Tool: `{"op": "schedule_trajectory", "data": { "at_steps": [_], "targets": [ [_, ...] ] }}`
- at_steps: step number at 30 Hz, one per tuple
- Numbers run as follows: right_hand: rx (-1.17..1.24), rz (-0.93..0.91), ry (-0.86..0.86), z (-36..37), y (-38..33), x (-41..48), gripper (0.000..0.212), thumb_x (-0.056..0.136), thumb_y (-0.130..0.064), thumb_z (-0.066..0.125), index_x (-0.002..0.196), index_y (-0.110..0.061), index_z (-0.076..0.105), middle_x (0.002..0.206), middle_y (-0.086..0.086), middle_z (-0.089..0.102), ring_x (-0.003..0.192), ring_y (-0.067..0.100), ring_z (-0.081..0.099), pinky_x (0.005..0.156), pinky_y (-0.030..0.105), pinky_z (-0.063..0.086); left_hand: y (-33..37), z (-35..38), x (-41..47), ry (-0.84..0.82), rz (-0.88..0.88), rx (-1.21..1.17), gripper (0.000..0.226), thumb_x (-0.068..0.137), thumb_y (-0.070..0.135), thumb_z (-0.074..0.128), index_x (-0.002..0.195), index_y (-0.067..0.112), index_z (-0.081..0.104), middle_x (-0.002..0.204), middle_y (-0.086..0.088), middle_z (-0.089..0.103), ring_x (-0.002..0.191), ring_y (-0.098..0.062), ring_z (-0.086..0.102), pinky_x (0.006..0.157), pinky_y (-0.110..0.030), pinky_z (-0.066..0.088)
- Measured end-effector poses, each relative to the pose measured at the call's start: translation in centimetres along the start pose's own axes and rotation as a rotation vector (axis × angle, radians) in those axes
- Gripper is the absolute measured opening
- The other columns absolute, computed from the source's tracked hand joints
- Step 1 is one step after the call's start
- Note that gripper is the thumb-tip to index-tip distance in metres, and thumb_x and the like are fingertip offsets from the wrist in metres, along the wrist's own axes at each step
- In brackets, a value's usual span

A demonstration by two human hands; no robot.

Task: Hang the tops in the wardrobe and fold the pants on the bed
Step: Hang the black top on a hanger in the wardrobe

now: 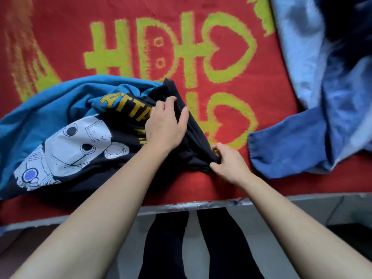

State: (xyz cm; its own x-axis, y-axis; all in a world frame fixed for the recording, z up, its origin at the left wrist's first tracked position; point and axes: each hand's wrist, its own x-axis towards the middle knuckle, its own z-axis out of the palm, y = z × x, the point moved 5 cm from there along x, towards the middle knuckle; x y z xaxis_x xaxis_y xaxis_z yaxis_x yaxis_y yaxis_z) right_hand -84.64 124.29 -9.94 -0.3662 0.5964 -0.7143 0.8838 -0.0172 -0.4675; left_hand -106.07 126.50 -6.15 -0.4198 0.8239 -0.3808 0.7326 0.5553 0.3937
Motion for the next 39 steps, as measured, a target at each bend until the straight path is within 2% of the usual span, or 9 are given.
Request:
{"op": "schedule_trajectory", "data": {
  "at_steps": [3,7,14,18,21,24,27,31,39],
  "targets": [
    [0.042,-0.074,-0.174,-0.1,-0.2,0.4,0.042,0.076,-0.017,0.074,0.118,-0.026,0.067,0.085,-0.007,0.058,0.086,0.02,0.057,0.072,0.023,0.04,-0.5,1.3,1.0,-0.063,-0.206,0.067,0.063,0.077,0.069,0.059,0.115,0.02,0.049,0.116,-0.003,0.056,0.114,-0.027,0.051,0.084,-0.041,0.044],
    [0.302,-0.02,-0.414,-0.7,0.0,0.9,0.052,0.08,0.007,0.063,0.125,-0.02,0.067,0.107,-0.003,0.072,0.092,0.011,0.063,0.083,0.014,0.047,-1.9,1.4,0.9,-0.064,-0.197,-0.03,0.039,0.075,0.029,0.071,0.108,0.022,0.052,0.114,0.002,0.054,0.114,-0.022,0.05,0.081,-0.033,0.039],
    [-0.186,-0.17,0.373,-7.6,-3.5,3.6,0.061,0.087,-0.002,0.053,0.146,-0.017,0.045,0.13,0.017,0.048,0.116,0.035,0.052,0.095,0.046,0.046,-3.8,2.2,-4.9,0.043,0.005,-0.046,0.056,0.09,0.044,0.06,0.135,0.012,0.05,0.146,-0.012,0.036,0.127,-0.027,0.043,0.102,-0.041,0.04],
    [-0.562,-0.479,0.322,-7.7,-11.6,8.0,0.095,0.08,0.013,0.048,0.157,-0.033,0.018,0.16,0.018,0.021,0.135,0.037,0.038,0.1,0.047,0.045,-3.8,3.3,-7.6,0.13,0.044,0.046,0.066,0.083,0.06,0.06,0.127,0.01,0.055,0.14,-0.018,0.042,0.117,-0.035,0.051,0.096,-0.043,0.045],
    [-0.925,-0.692,0.19,-5.9,-15.9,10.2,0.08,0.094,0.003,0.043,0.156,-0.039,0.016,0.165,0.012,0.006,0.141,0.036,0.028,0.102,0.046,0.042,-3.4,4.5,-8.1,0.069,-0.104,0.086,0.089,0.074,0.084,0.043,0.123,0.01,0.053,0.137,-0.021,0.045,0.129,-0.037,0.042,0.107,-0.045,0.038],
    [-0.947,-0.721,0.162,-5.8,-16.8,11.2,0.043,0.103,-0.022,0.043,0.145,-0.033,0.045,0.159,0.001,0.029,0.138,0.03,0.033,0.099,0.047,0.041,-2.0,5.5,-7.7,-0.022,-0.24,0.184,0.104,0.061,0.091,0.046,0.127,0.01,0.044,0.145,-0.023,0.036,0.139,-0.04,0.028,0.114,-0.051,0.024],
    [-0.931,-0.615,0.215,-7.8,-15.1,10.6,0.037,0.1,-0.019,0.05,0.137,-0.02,0.052,0.149,0.001,0.044,0.13,0.03,0.04,0.088,0.044,0.044,-0.5,5.8,-7.5,-0.075,-0.293,0.231,0.084,0.063,0.061,0.072,0.127,0.016,0.04,0.147,-0.023,0.029,0.141,-0.042,0.021,0.114,-0.058,0.017],
    [-0.98,-0.473,0.267,-11.3,-11.2,7.5,0.027,0.096,-0.017,0.048,0.121,-0.007,0.051,0.122,0.017,0.053,0.115,0.036,0.049,0.082,0.048,0.046,-0.6,3.5,-8.5,-0.085,-0.245,0.295,0.054,0.071,0.027,0.071,0.121,0.023,0.05,0.136,-0.012,0.037,0.129,-0.033,0.032,0.11,-0.056,0.024],
    [-0.576,-0.56,0.321,-16.1,-18.8,-3.5,0.027,0.1,-0.03,0.041,0.09,-0.006,0.052,0.098,0.017,0.053,0.098,0.037,0.052,0.073,0.044,0.043,-3.4,-15.8,-15.4,0.375,-0.138,0.158,0.019,0.073,0.005,0.065,0.091,0.008,0.07,0.108,-0.017,0.059,0.099,-0.039,0.055,0.078,-0.047,0.043]
  ]
}}
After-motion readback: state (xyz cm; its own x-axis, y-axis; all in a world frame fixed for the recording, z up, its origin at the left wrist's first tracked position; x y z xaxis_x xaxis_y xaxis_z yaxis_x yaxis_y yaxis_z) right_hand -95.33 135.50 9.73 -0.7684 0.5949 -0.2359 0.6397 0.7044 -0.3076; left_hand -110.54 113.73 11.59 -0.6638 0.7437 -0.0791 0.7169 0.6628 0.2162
